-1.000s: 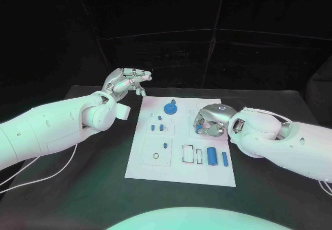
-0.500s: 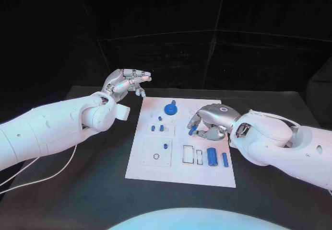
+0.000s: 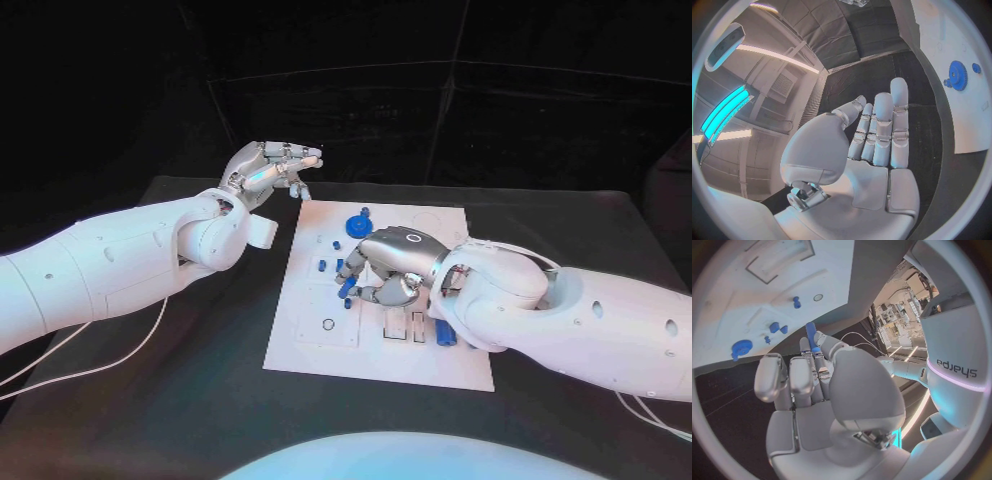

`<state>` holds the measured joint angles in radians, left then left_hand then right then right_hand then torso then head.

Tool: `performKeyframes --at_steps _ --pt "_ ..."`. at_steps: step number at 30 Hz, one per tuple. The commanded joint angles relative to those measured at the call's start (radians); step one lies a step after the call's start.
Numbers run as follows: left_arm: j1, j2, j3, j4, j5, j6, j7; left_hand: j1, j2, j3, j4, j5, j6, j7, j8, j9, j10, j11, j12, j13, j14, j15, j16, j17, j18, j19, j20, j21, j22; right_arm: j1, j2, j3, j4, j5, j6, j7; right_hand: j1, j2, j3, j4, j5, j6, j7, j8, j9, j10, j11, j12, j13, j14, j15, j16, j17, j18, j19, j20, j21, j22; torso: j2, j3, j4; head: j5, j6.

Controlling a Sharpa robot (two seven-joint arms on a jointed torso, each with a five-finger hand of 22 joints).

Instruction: Assemble the parts on the task board

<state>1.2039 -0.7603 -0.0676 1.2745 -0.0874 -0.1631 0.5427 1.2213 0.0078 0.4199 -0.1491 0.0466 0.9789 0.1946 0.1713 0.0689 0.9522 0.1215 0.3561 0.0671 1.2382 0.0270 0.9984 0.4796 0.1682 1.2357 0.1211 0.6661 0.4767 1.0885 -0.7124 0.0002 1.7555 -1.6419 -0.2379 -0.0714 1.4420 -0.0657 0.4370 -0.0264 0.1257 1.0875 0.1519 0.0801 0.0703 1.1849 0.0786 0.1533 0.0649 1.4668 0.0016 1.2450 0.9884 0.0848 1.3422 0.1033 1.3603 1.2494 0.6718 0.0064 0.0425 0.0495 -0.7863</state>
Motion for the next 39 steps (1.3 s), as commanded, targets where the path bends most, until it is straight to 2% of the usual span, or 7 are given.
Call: performKeyframes --at_steps 1,4,9,16,24,33,39 --pt "0.002 0.005 0.001 0.002 0.004 0.011 0.003 0.011 -0.002 0.0 -0.007 0.002 -0.004 -0.001 0.006 0.0 -0.004 0.0 0.002 0.0 -0.007 0.0 -0.002 -0.002 0.014 -0.008 0.001 -0.004 -0.002 -0.009 0.024 0.0 -0.018 0.027 0.026 0.04 -0.003 -0.004 0.007 0.0 0.006 0.003 0.003 -0.007 -0.001 0.006 0.002 -0.002 0.0 0.014 -0.005 0.004 0.0 -0.006 0.009 0.001 0.004 0.001 0.001 0.0001 0.0009 0.004 -0.002" --pt "0.002 0.009 0.001 0.001 0.004 0.011 0.003 0.011 -0.002 0.0 -0.007 0.002 -0.004 -0.001 0.006 0.0 -0.004 0.0 0.002 0.0 -0.007 0.0 -0.002 -0.002 0.014 -0.008 0.001 -0.004 -0.002 -0.019 0.048 -0.002 -0.036 0.028 0.043 0.038 -0.004 -0.005 0.008 0.0 0.007 0.002 0.003 -0.007 -0.001 0.005 0.002 -0.003 0.0 0.014 -0.005 0.004 0.0 -0.006 0.008 0.001 0.004 0.0 0.0 0.0005 -0.0013 0.008 -0.002" --pt "0.002 0.016 0.001 -0.001 0.004 0.013 0.002 0.011 -0.002 0.0 -0.007 0.002 -0.004 -0.001 0.006 0.0 -0.004 0.0 0.002 0.0 -0.007 0.0 -0.002 -0.002 0.014 -0.008 0.001 -0.004 -0.002 -0.037 0.085 -0.005 -0.071 0.023 0.075 0.031 -0.007 -0.006 0.01 -0.001 0.009 0.0 0.005 -0.009 -0.002 0.004 0.004 -0.006 0.0 0.013 -0.004 0.003 -0.002 -0.006 0.007 0.001 0.004 -0.001 0.0 0.0017 0.0021 0.009 -0.004" --pt "0.003 0.02 0.001 -0.004 0.004 0.015 0.002 0.011 -0.002 0.0 -0.007 0.002 -0.004 -0.001 0.007 0.0 -0.004 0.0 0.003 0.0 -0.007 0.0 -0.002 -0.002 0.014 -0.008 0.001 -0.004 -0.002 -0.051 0.113 -0.006 -0.101 0.002 0.102 0.022 -0.008 -0.006 0.011 0.0 0.009 0.0 0.005 -0.009 -0.002 0.004 0.004 -0.006 0.0 0.013 -0.004 0.002 -0.004 -0.006 0.006 0.001 0.003 -0.002 0.0 0.0021 0.0012 0.013 -0.009" --pt "0.003 0.023 0.001 -0.007 0.004 0.017 0.001 0.011 -0.002 0.0 -0.007 0.002 -0.004 -0.001 0.007 0.0 -0.004 0.0 0.003 0.0 -0.007 0.0 -0.002 -0.002 0.014 -0.008 0.001 -0.004 -0.002 -0.055 0.12 -0.007 -0.11 -0.019 0.122 0.0 -0.009 -0.006 0.011 0.0 0.009 0.0 0.005 -0.009 -0.002 0.005 0.004 -0.006 0.0 0.013 -0.003 0.002 -0.004 -0.006 0.006 0.002 0.003 -0.001 0.0 0.0019 -0.0019 0.013 -0.011" --pt "0.003 0.024 0.001 -0.008 0.004 0.018 0.001 0.011 -0.002 0.0 -0.007 0.002 -0.005 -0.001 0.007 0.0 -0.004 0.0 0.003 0.0 -0.007 0.0 -0.002 -0.002 0.014 -0.008 0.001 -0.004 -0.002 -0.056 0.122 -0.007 -0.113 -0.058 0.152 -0.031 -0.012 -0.007 0.012 0.0 0.01 0.001 0.005 -0.009 -0.001 0.007 0.004 -0.006 0.001 0.013 -0.003 0.003 -0.003 -0.006 0.007 0.002 0.004 0.001 0.001 0.0019 0.0007 0.013 -0.012" --pt "0.003 0.024 0.001 -0.008 0.004 0.018 0.001 0.011 -0.002 0.0 -0.007 0.002 -0.005 -0.001 0.007 0.0 -0.004 0.0 0.003 0.0 -0.007 0.0 -0.002 -0.002 0.014 -0.008 0.001 -0.004 -0.002 -0.058 0.128 -0.007 -0.118 -0.073 0.154 -0.052 -0.014 -0.009 0.012 0.0 0.01 0.002 0.004 -0.008 -0.001 0.009 0.003 -0.006 0.001 0.012 -0.003 0.003 -0.004 -0.006 0.007 0.002 0.004 0.0 0.0 0.0013 -0.0005 0.016 -0.013"
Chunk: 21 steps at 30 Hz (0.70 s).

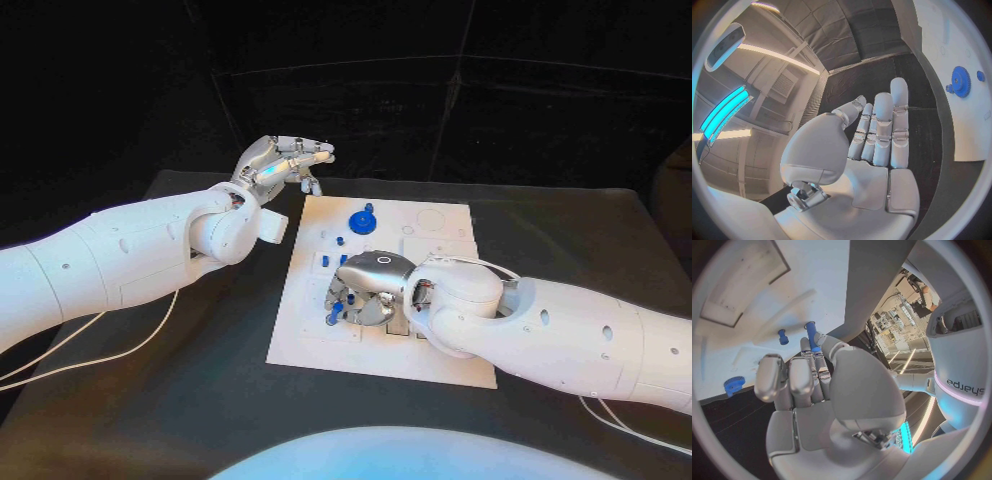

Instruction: Assemble the parts on the task board

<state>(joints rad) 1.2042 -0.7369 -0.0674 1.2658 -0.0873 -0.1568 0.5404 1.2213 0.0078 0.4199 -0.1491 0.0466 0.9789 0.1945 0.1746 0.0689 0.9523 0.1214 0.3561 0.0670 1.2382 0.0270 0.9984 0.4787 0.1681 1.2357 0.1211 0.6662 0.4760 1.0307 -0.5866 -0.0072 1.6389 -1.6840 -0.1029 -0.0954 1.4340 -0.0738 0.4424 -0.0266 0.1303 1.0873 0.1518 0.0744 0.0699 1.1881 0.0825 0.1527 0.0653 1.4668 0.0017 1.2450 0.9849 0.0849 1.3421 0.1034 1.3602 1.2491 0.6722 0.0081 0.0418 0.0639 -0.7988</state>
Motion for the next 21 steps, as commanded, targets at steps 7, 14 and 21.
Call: performKeyframes --at_steps 7,14,21 --pt "0.002 0.0 0.001 0.001 0.004 0.011 0.003 0.011 -0.002 0.0 -0.007 0.002 -0.005 -0.001 0.004 0.0 -0.004 0.0 0.003 0.0 -0.007 0.0 -0.002 -0.001 0.014 -0.008 0.001 -0.004 -0.001 -0.007 0.015 0.0 -0.009 -0.043 0.011 -0.045 -0.009 -0.001 0.007 0.0 0.005 0.003 0.004 -0.002 0.0 0.007 -0.001 -0.006 0.001 0.012 -0.003 0.003 -0.001 -0.006 0.007 0.002 0.005 0.002 0.0 -0.0002 -0.0003 0.003 -0.003" --pt "0.002 -0.001 0.001 0.002 0.004 0.012 0.003 0.011 -0.002 0.0 -0.007 0.002 -0.005 -0.001 0.004 0.0 -0.004 0.0 0.003 0.0 -0.007 0.0 -0.002 -0.001 0.014 -0.008 0.001 -0.004 -0.001 -0.013 0.027 0.0 -0.012 -0.051 0.006 -0.049 -0.01 -0.001 0.008 0.001 0.005 0.003 0.004 -0.002 0.0 0.007 -0.001 -0.006 0.001 0.012 -0.003 0.003 0.0 -0.007 0.008 0.002 0.005 0.002 0.0 -0.0006 0.0003 0.003 -0.003" --pt "0.002 -0.001 0.001 0.002 0.004 0.012 0.003 0.011 -0.002 0.0 -0.007 0.002 -0.005 -0.001 0.004 0.0 -0.004 0.0 0.003 0.0 -0.007 0.0 -0.002 -0.001 0.014 -0.008 0.001 -0.004 -0.001 -0.016 0.036 -0.001 -0.012 -0.055 0.004 -0.045 -0.014 -0.004 0.008 0.0 0.006 0.002 0.004 -0.003 -0.001 0.007 -0.001 -0.008 0.001 0.012 -0.003 0.002 -0.003 -0.006 0.007 0.003 0.005 0.001 -0.001 -0.0006 0.0007 0.003 -0.003"
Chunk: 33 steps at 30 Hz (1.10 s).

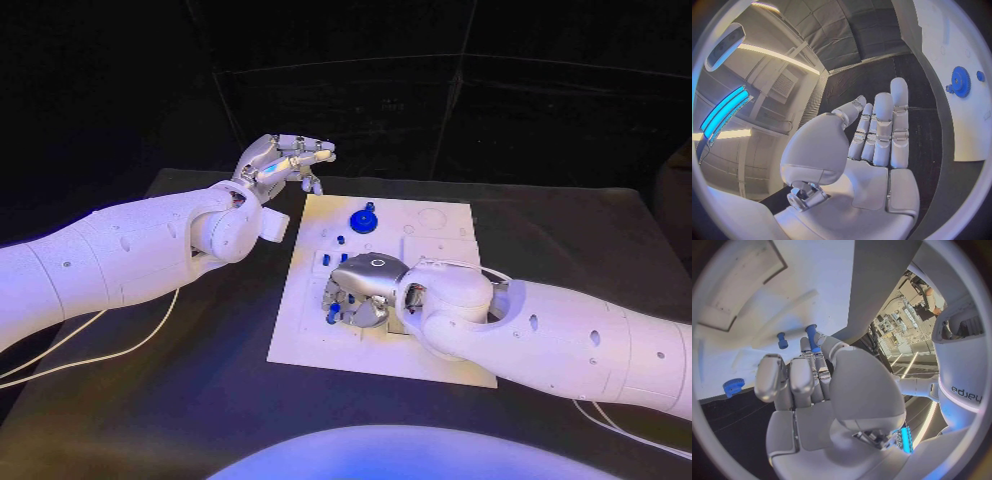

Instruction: Assemble the parts on the task board

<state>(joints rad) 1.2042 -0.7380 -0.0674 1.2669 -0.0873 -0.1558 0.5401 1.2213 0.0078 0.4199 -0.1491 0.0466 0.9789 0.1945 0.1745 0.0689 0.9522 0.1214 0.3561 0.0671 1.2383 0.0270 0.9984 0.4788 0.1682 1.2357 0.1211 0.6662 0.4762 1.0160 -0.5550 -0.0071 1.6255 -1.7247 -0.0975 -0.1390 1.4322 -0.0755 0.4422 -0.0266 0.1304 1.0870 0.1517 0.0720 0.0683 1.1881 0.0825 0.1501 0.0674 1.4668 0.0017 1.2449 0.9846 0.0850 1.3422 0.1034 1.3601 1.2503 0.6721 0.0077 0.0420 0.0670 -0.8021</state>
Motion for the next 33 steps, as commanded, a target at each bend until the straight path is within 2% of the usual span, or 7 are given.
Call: performKeyframes --at_steps 1,10,18,26,29,31,33 --pt "0.002 0.0 0.001 0.001 0.004 0.011 0.003 0.011 -0.002 0.0 -0.007 0.002 -0.005 -0.001 0.004 0.0 -0.004 0.0 0.003 0.0 -0.007 0.0 -0.002 -0.002 0.014 -0.008 0.001 -0.004 -0.002 -0.001 0.005 -0.001 0.001 -0.015 -0.003 0.0 -0.016 -0.005 0.008 0.001 0.007 0.001 0.004 -0.002 0.001 0.006 -0.001 -0.007 -0.001 0.011 -0.003 0.003 -0.003 -0.006 0.006 0.003 0.005 -0.001 0.0 -0.0004 0.0005 0.0 0.0" --pt "0.002 -0.001 0.001 0.002 0.004 0.011 0.002 0.011 -0.002 0.0 -0.007 0.002 -0.005 -0.001 0.004 0.0 -0.004 0.0 0.003 0.0 -0.007 0.0 -0.002 -0.002 0.014 -0.008 0.001 -0.004 -0.002 -0.002 0.009 -0.004 0.0 -0.015 -0.027 0.019 -0.096 -0.065 -0.047 0.027 0.024 -0.073 0.019 -0.011 -0.004 -0.105 0.027 -0.066 -0.005 -0.002 0.019 -0.018 -0.042 0.004 -0.03 0.021 -0.029 -0.047 -0.001 0.0 -0.0003 0.001 0.0" --pt "0.002 -0.001 0.001 0.002 0.004 0.011 0.001 0.011 -0.002 0.0 -0.007 0.002 -0.005 -0.001 0.004 0.0 -0.004 0.0 0.003 0.0 -0.007 0.0 -0.002 -0.002 0.014 -0.008 0.001 -0.004 -0.002 -0.002 0.005 -0.005 0.0 -0.014 -0.073 0.025 -0.096 -0.061 -0.089 0.025 0.02 -0.109 0.019 -0.01 -0.003 -0.151 0.03 -0.065 -0.003 -0.019 0.022 -0.061 -0.108 0.017 -0.066 0.026 -0.07 -0.101 -0.001 0.0003 -0.0001 0.0 0.0" --pt "0.002 -0.002 0.001 0.003 0.004 0.011 0.0 0.011 -0.002 0.0 -0.007 0.002 -0.005 -0.001 0.004 0.0 -0.004 0.0 0.003 0.0 -0.007 0.0 -0.002 -0.002 0.014 -0.008 0.001 -0.004 -0.002 -0.002 -0.024 -0.005 0.019 0.018 -0.21 0.075 -0.096 -0.058 -0.169 0.023 0.04 -0.187 0.011 -0.01 -0.004 -0.247 0.04 -0.068 -0.002 -0.028 0.029 -0.1 -0.161 0.028 -0.097 0.032 -0.116 -0.157 0.0 0.0013 -0.0001 -0.003 0.003" --pt "0.002 -0.003 0.001 0.004 0.004 0.013 0.001 0.012 -0.001 -0.002 -0.009 0.002 -0.006 -0.001 0.005 0.0 -0.006 0.0 0.005 0.0 -0.008 0.0 -0.002 -0.003 0.014 -0.008 0.001 -0.006 -0.003 -0.002 -0.063 -0.005 0.048 0.057 -0.248 0.101 -0.089 -0.054 -0.185 0.02 0.044 -0.187 0.008 -0.008 -0.002 -0.249 0.04 -0.057 0.0 -0.034 0.029 -0.116 -0.185 0.032 -0.107 0.032 -0.13 -0.176 -0.001 0.0019 0.0007 -0.007 0.006" --pt "0.002 -0.004 0.001 0.005 0.004 0.012 0.001 0.012 -0.001 -0.002 -0.009 0.002 -0.006 -0.001 0.005 0.0 -0.006 0.0 0.005 0.0 -0.008 0.0 -0.002 -0.003 0.014 -0.008 0.001 -0.006 -0.003 -0.002 -0.101 -0.005 0.074 0.101 -0.266 0.113 -0.09 -0.049 -0.207 0.021 0.049 -0.182 0.011 -0.007 -0.001 -0.24 0.036 -0.039 0.001 -0.032 0.027 -0.119 -0.187 0.031 -0.104 0.031 -0.132 -0.177 -0.003 0.0016 -0.0018 -0.01 0.009" --pt "0.002 -0.006 0.001 0.005 0.004 0.011 0.002 0.012 -0.001 -0.002 -0.009 0.002 -0.006 -0.001 0.005 0.0 -0.006 0.0 0.005 0.0 -0.008 0.0 -0.002 -0.003 0.014 -0.008 0.001 -0.006 -0.003 -0.001 -0.146 -0.004 0.104 0.158 -0.28 0.116 -0.094 -0.046 -0.222 0.025 0.053 -0.173 0.015 -0.005 0.001 -0.226 0.033 -0.023 0.003 -0.029 0.024 -0.118 -0.185 0.031 -0.101 0.029 -0.132 -0.177 -0.005 -0.0005 -0.0039 -0.013 0.011"
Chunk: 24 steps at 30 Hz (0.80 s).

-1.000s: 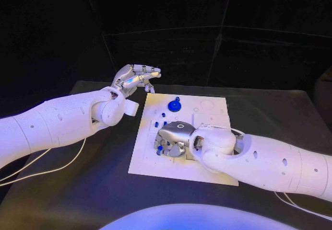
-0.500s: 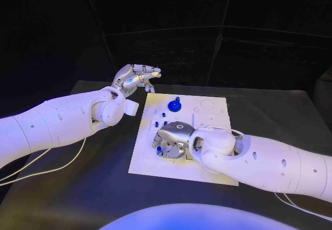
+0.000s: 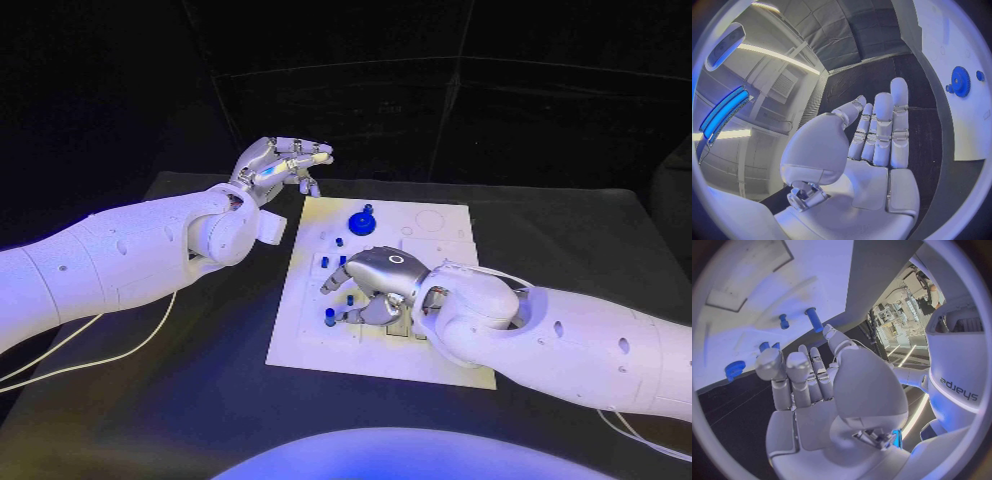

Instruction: Assemble the parts on the task board

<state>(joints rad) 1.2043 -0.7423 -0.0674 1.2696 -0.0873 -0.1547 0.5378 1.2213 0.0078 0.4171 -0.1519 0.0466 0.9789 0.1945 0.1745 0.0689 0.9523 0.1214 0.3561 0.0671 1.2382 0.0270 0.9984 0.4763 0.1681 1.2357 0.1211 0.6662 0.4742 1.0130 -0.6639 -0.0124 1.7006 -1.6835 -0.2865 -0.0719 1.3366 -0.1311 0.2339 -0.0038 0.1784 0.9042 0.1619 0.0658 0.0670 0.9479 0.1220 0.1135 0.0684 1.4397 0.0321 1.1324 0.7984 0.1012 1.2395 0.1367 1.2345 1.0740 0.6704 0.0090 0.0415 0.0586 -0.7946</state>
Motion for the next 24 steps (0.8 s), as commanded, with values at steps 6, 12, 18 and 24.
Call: performKeyframes --at_steps 6,12,18,24 --pt "0.002 -0.007 0.001 0.003 0.004 0.008 0.004 0.012 -0.001 0.001 -0.006 0.002 -0.006 -0.001 0.005 0.0 -0.006 0.0 0.005 0.0 -0.008 0.0 -0.002 -0.001 0.014 -0.008 0.001 -0.006 -0.001 0.029 -0.189 0.003 0.108 0.334 -0.109 0.015 -0.06 0.022 -0.085 0.053 0.036 0.082 0.007 0.028 0.011 0.217 -0.031 0.137 0.037 0.029 -0.024 0.057 0.093 -0.002 0.061 -0.018 0.048 0.074 -0.011 -0.0041 -0.0133 -0.028 0.01" --pt "0.002 -0.012 0.001 0.004 0.004 0.007 0.003 0.014 0.0 0.002 -0.008 0.002 -0.006 -0.002 0.006 0.001 -0.006 0.0 0.006 0.0 -0.008 0.0 -0.001 -0.002 0.014 -0.007 0.001 -0.006 -0.001 0.044 -0.333 0.003 0.155 0.457 -0.089 -0.066 -0.08 0.027 -0.144 0.09 0.058 0.125 -0.04 0.064 0.02 0.405 -0.086 0.306 0.151 0.055 -0.07 0.138 0.208 -0.026 0.135 -0.059 0.13 0.185 -0.016 -0.0043 -0.0262 -0.054 0.018" --pt "0.002 -0.015 0.001 0.005 0.004 0.009 0.005 0.016 0.001 0.002 -0.009 0.002 -0.006 -0.002 0.007 0.001 -0.006 0.0 0.007 0.0 -0.008 0.0 -0.001 -0.002 0.014 -0.007 0.001 -0.007 -0.002 0.046 -0.412 0.002 0.17 0.439 -0.052 -0.152 -0.074 0.05 -0.236 0.146 0.047 0.129 -0.053 0.105 0.029 0.379 -0.098 0.658 0.551 0.061 -0.084 0.195 0.287 -0.042 0.17 -0.075 0.178 0.252 -0.019 -0.003 -0.037 -0.071 0.019" --pt "0.002 -0.019 0.0 0.005 0.004 0.01 0.005 0.016 0.001 0.002 -0.009 0.002 -0.006 -0.002 0.007 0.001 -0.006 0.0 0.007 0.0 -0.008 0.0 -0.001 -0.002 0.014 -0.007 0.001 -0.007 -0.002 0.037 -0.441 0.001 0.175 0.33 -0.007 -0.271 -0.143 0.056 -0.336 0.264 0.054 0.133 -0.061 0.155 0.05 0.412 -0.103 0.926 0.873 0.068 -0.084 0.238 0.358 -0.051 0.198 -0.075 0.21 0.301 -0.021 -0.0007 -0.0452 -0.08 0.019"
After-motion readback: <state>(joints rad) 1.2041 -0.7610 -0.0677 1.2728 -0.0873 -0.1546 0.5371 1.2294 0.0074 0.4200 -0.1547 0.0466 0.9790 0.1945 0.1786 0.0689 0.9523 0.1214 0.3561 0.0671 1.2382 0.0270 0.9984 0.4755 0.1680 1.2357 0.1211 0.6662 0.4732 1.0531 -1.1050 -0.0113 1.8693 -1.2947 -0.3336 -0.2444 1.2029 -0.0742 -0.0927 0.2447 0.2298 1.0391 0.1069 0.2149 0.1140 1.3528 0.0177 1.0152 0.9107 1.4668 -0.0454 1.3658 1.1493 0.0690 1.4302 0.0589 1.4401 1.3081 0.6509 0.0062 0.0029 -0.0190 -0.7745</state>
